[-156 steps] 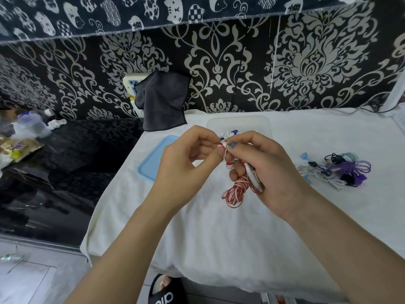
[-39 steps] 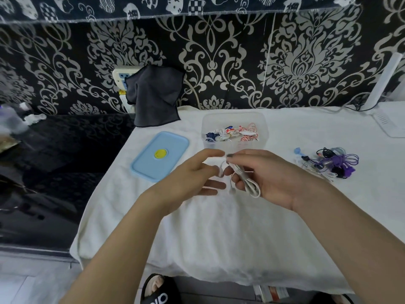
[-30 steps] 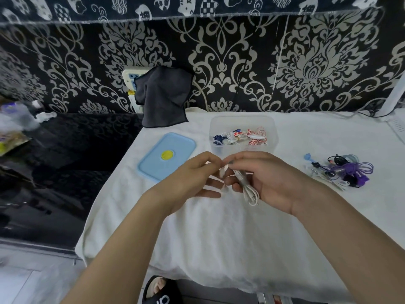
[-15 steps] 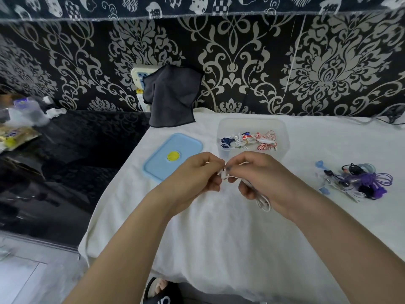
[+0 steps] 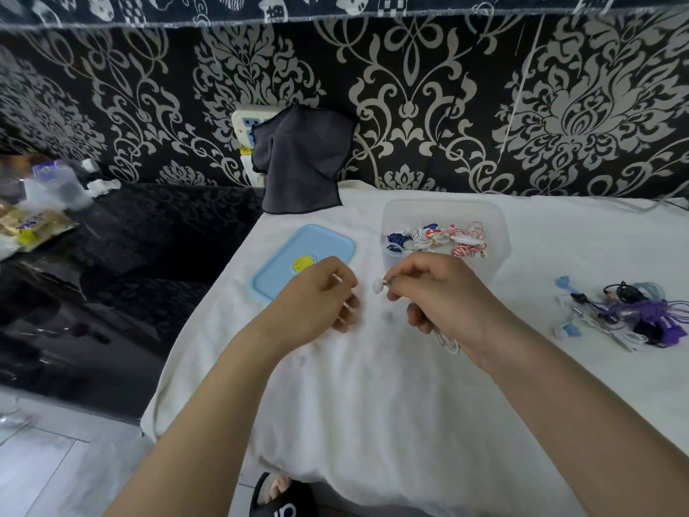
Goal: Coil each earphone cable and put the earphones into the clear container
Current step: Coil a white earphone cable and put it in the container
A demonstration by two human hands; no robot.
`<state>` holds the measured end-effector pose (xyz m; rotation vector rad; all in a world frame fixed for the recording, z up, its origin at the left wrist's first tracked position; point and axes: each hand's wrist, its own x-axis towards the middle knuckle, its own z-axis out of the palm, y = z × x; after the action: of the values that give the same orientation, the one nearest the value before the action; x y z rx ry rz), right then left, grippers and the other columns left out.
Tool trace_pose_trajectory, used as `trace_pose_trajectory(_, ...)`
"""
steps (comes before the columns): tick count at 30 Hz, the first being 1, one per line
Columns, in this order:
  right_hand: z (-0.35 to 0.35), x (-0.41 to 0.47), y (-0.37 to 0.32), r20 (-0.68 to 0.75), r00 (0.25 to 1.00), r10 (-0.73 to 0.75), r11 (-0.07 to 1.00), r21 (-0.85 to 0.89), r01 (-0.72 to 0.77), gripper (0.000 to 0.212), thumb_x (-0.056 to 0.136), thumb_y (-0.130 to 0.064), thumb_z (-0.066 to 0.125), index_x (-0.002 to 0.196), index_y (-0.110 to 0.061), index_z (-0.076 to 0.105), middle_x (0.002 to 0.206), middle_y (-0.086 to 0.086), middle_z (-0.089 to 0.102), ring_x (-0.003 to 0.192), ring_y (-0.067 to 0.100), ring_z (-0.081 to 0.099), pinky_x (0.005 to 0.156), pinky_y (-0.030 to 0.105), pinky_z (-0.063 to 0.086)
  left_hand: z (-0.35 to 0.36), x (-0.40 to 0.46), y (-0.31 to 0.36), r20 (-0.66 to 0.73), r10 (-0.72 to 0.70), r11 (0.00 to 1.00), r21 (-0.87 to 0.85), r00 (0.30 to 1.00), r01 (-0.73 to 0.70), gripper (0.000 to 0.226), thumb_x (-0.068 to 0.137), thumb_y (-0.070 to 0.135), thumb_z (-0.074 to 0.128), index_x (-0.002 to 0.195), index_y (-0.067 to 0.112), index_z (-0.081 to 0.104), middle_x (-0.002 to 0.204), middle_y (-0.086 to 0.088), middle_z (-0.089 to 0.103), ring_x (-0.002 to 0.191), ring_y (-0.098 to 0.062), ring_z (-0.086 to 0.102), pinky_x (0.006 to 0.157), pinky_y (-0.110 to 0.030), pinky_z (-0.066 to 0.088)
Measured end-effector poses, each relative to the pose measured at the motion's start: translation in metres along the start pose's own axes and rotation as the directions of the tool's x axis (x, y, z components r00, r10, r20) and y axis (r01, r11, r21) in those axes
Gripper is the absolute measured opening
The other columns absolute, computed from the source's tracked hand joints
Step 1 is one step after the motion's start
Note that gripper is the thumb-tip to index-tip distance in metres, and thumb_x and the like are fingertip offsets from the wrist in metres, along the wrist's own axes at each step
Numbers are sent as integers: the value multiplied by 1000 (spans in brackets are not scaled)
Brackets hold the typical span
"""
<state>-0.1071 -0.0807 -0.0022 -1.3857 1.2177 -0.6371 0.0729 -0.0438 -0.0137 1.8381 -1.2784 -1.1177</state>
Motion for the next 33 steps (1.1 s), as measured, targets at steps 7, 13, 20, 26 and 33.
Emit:
trace_pose_trajectory(7, 5, 0, 4, 38, 999, -28, 986, -166, 34, 15, 89, -6, 58, 87, -18, 68, 82, 0, 74, 42, 7, 51, 39, 15, 36, -18, -2, -29, 24, 46, 872, 486, 999, -52, 17, 88, 8, 60, 99, 21, 64, 85, 4, 60, 62, -15, 54, 53, -18, 45)
trace_pose_trajectory(13, 6, -2, 0, 107, 993, 56, 988, -146, -40, 32, 88, -6, 53, 98, -27, 75, 77, -6, 73, 49, 17, 52, 44, 21, 40, -14, 3, -33, 88, 68, 840, 533, 994, -105, 19, 83, 5, 66, 91, 23, 67, 80, 7, 56, 60, -13, 53, 45, -15, 43)
trace_pose_trajectory(20, 4, -3, -1, 148, 986, 77, 997, -27, -74, 16, 90, -12, 61, 91, -18, 76, 88, 2, 76, 44, 12, 48, 42, 20, 36, -32, 7, -36, -88, 114, 895, 441, 990, -64, 18, 90, 4, 56, 96, 19, 62, 82, 5, 59, 59, -12, 49, 46, -13, 38)
trace_pose_trajectory(26, 7, -1, 0, 145, 988, 56, 998, -9, -55, 12, 89, -11, 64, 92, -16, 74, 85, 2, 77, 44, 13, 48, 43, 23, 38, -30, 10, -44, -36, 93, 869, 490, 995, -64, 18, 88, 8, 62, 98, 23, 66, 86, 5, 62, 60, -4, 51, 48, -10, 38)
trace_pose_trajectory(33, 6, 0, 1, 132, 989, 61, 998, 20, -65, 9, 88, -12, 67, 91, -15, 74, 85, 6, 76, 47, 15, 51, 44, 24, 39, -22, 18, -48, -49, 138, 871, 482, 989, -97, 12, 86, 12, 67, 93, 22, 69, 74, 8, 63, 55, 5, 52, 52, -9, 41)
